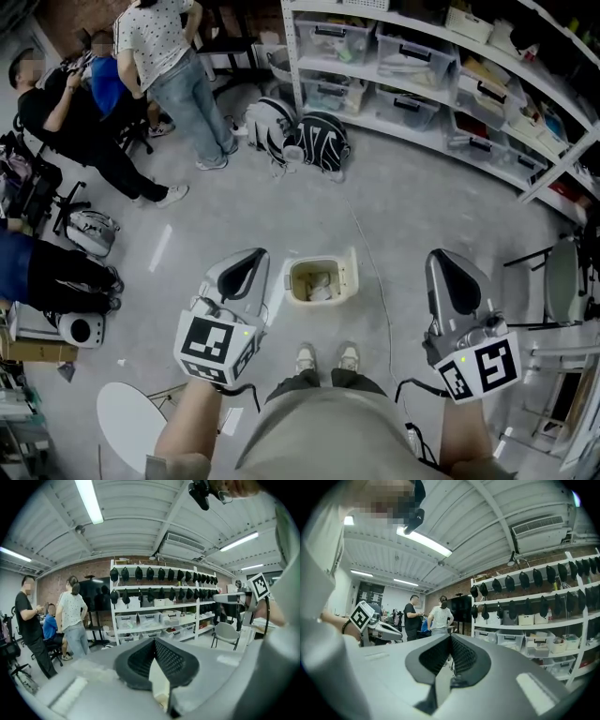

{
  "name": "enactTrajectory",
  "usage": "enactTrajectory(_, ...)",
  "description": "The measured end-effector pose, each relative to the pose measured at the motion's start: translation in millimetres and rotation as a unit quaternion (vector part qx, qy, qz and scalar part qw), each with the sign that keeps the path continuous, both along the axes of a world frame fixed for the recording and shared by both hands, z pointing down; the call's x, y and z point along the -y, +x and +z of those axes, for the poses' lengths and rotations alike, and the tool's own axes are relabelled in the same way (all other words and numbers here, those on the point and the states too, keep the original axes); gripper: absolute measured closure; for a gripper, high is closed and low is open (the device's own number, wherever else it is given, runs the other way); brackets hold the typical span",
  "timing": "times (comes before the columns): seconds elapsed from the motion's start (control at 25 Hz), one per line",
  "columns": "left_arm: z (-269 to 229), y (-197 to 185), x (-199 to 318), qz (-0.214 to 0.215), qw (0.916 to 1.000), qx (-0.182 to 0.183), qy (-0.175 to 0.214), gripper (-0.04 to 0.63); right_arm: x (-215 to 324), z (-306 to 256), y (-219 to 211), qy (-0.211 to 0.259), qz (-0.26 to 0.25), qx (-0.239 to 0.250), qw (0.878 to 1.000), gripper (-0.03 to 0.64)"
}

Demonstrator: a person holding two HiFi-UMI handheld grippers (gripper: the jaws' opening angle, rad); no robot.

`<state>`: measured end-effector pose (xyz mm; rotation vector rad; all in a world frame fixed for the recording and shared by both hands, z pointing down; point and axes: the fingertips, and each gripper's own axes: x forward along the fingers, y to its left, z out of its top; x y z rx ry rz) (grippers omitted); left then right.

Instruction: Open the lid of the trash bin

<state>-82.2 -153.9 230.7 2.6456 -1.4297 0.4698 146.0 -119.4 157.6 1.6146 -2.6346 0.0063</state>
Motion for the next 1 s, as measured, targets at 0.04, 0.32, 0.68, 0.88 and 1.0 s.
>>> enactTrajectory(0.04, -9, 1, -3, 0.002, 0.9999, -0.002, 0.011, 0.594, -3, -6, -2, 0.006, -0.004, -0.001, 1.000, 0.614)
enactTrajectory(0.32, -58, 7, -22, -0.001, 0.9979, -0.017, 0.062, 0.594, -23, -35, -21, 0.041, -0.026, -0.018, 0.999, 0.614)
enactTrajectory(0.68, -65, 15, -31, 0.007, 0.9976, -0.018, 0.067, 0.594, -29, -38, -31, 0.050, -0.039, -0.035, 0.997, 0.614)
enactTrajectory(0.88, -69, 16, -33, 0.014, 0.9972, -0.017, 0.071, 0.594, -31, -40, -35, 0.052, -0.042, -0.036, 0.997, 0.614)
enactTrajectory(1.0, -70, 18, -35, 0.017, 0.9971, -0.019, 0.071, 0.594, -33, -43, -35, 0.056, -0.039, -0.036, 0.997, 0.614)
